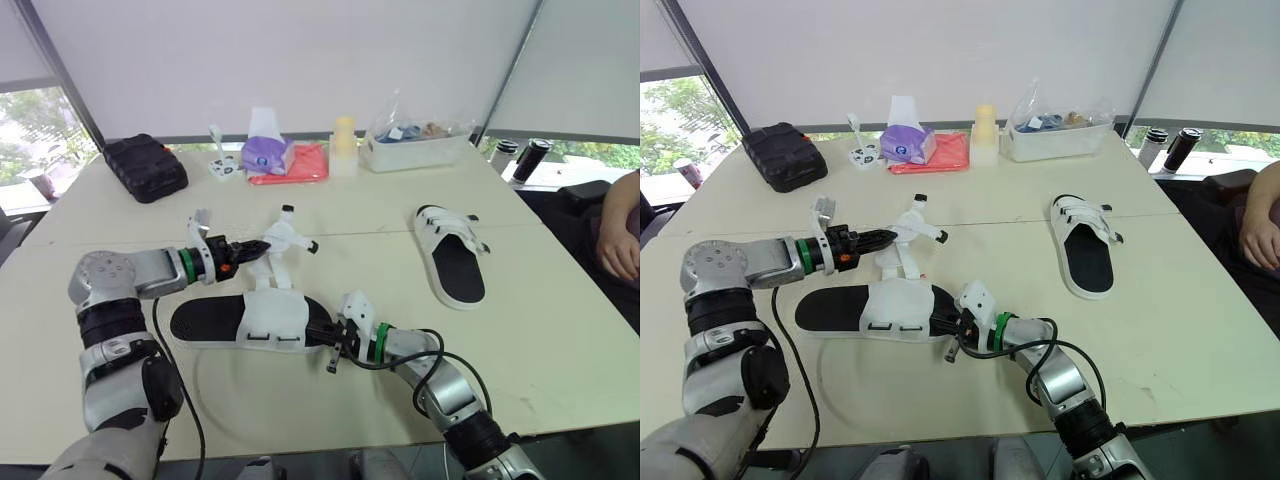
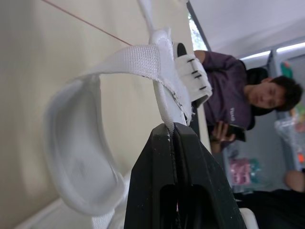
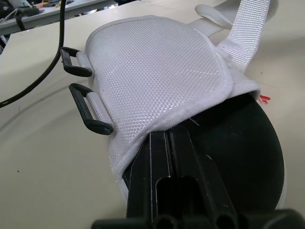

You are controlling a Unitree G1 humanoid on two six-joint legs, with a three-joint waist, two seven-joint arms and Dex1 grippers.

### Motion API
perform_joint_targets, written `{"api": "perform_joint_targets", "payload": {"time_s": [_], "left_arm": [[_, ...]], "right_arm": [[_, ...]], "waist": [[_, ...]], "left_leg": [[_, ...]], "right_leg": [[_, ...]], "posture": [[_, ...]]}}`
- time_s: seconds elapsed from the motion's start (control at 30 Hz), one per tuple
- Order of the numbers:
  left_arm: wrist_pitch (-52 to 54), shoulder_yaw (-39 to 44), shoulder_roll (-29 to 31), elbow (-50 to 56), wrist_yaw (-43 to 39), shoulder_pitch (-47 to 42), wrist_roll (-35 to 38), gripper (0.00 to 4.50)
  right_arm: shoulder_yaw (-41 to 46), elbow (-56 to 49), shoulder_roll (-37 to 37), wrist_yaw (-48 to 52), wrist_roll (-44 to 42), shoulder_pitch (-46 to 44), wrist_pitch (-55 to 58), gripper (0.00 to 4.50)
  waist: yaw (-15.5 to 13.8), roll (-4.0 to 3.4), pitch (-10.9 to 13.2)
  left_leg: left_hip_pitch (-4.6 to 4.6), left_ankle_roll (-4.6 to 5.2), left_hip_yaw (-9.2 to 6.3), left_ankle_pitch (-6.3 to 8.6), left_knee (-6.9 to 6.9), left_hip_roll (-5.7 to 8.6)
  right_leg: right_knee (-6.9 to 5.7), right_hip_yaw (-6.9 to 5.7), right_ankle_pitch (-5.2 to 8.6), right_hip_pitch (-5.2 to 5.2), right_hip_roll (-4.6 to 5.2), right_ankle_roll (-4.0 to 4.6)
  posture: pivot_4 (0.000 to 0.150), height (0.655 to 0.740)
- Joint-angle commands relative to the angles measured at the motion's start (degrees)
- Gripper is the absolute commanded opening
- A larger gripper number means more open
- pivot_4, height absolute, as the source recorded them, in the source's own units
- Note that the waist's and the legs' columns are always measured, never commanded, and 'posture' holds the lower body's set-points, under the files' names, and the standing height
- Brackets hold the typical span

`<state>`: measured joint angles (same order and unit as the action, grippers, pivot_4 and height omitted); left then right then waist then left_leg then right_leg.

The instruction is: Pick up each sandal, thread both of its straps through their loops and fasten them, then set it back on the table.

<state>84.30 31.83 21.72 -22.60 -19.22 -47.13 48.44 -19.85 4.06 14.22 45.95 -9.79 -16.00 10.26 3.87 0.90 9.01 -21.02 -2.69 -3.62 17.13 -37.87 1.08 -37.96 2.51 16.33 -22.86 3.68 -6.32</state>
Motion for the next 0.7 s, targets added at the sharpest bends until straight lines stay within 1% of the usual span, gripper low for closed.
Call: {"api": "perform_joint_targets", "payload": {"time_s": [0.03,0.07,0.13,0.17,0.2,0.23,0.33,0.43,0.57,0.63,0.7], "left_arm": [[-4.6,-2.8,0.3,2.1,-2.1,0.7,-1.5,1.85],[-5.2,-3.4,0.5,2.0,-2.6,0.9,-1.7,2.31],[-6.5,-5.2,1.4,2.2,-3.7,1.6,-2.5,3.41],[-7.2,-6.3,2.1,2.4,-4.6,2.0,-3.0,3.74],[-8.1,-7.8,3.2,2.8,-6.3,2.6,-3.5,4.24],[-9.8,-9.4,4.7,3.1,-8.1,3.1,-4.4,4.46],[-19.9,-15.0,10.9,-1.9,-13.2,1.5,-11.3,4.46],[-23.6,-19.4,14.6,-7.8,-18.3,-1.8,-15.1,4.46],[-17.3,-23.7,16.8,-10.3,-26.6,-2.8,-14.1,4.46],[-14.6,-24.0,16.9,-11.8,-27.9,-2.5,-14.1,4.46],[-12.6,-23.2,16.4,-14.9,-27.5,-2.3,-14.4,4.46]], "right_arm": [[-0.8,3.7,0.5,-1.0,2.4,0.7,1.8,0.0],[-0.8,3.6,0.6,-1.0,2.4,0.7,1.9,0.0],[-0.8,3.4,0.7,-1.0,2.4,0.9,1.9,0.0],[-0.8,3.3,0.7,-1.0,2.4,1.0,2.0,0.0],[-0.8,3.2,0.8,-1.1,2.4,1.1,2.0,0.0],[-0.8,3.0,0.8,-1.1,2.4,1.2,2.1,0.0],[-0.8,2.7,0.8,-1.1,2.3,1.5,2.3,0.0],[-1.0,2.8,0.6,-1.2,2.3,1.5,2.2,0.0],[-1.0,2.8,0.5,-1.4,2.3,1.5,2.3,0.0],[-1.0,2.7,0.4,-1.5,2.3,1.5,2.3,0.0],[-1.0,2.7,0.4,-1.6,2.3,1.6,2.3,0.0]], "waist": [[0.0,0.0,0.0],[0.0,0.0,0.0],[0.0,0.0,0.0],[0.0,0.0,0.0],[0.0,0.0,0.0],[0.1,0.0,0.0],[-0.1,0.0,0.0],[-0.2,0.04,0.0],[-0.2,0.04,0.0],[0.0,0.04,0.0],[0.1,0.04,0.0]], "left_leg": [[0.0,-0.01,0.0,-0.01,0.02,0.0],[0.0,-0.02,0.0,-0.01,0.03,0.0],[0.0,-0.02,0.0,-0.01,0.03,0.01],[0.0,-0.02,0.0,-0.01,0.03,0.01],[0.0,-0.02,0.0,-0.01,0.03,0.01],[0.0,-0.02,0.0,-0.01,0.04,0.02],[0.0,-0.03,0.01,-0.02,0.1,0.02],[0.02,-0.17,0.0,-0.11,0.34,0.08],[0.17,-0.19,-0.01,-0.13,0.69,0.08],[0.22,-0.18,0.01,-0.13,0.72,0.08],[0.21,-0.17,0.01,-0.13,0.73,0.06]], "right_leg": [[0.01,0.0,0.0,-0.01,-0.01,0.0],[0.01,0.0,0.0,-0.01,-0.01,0.0],[0.03,0.0,0.0,0.0,-0.01,0.01],[0.03,0.0,0.0,0.0,-0.01,0.01],[0.03,0.0,0.0,0.0,-0.01,0.01],[0.04,0.0,0.0,0.0,-0.02,0.01],[0.06,0.0,0.0,-0.02,-0.03,0.02],[0.32,-0.05,-0.12,-0.01,-0.11,0.17],[0.54,-0.07,-0.11,0.08,-0.12,0.18],[0.56,-0.06,-0.11,0.11,-0.13,0.18],[0.56,-0.06,-0.11,0.1,-0.17,0.18]], "posture": [[0.15,0.74],[0.15,0.74],[0.15,0.74],[0.15,0.74],[0.15,0.74],[0.15,0.74],[0.15,0.74],[0.15,0.74],[0.15,0.74],[0.15,0.74],[0.15,0.74]]}}
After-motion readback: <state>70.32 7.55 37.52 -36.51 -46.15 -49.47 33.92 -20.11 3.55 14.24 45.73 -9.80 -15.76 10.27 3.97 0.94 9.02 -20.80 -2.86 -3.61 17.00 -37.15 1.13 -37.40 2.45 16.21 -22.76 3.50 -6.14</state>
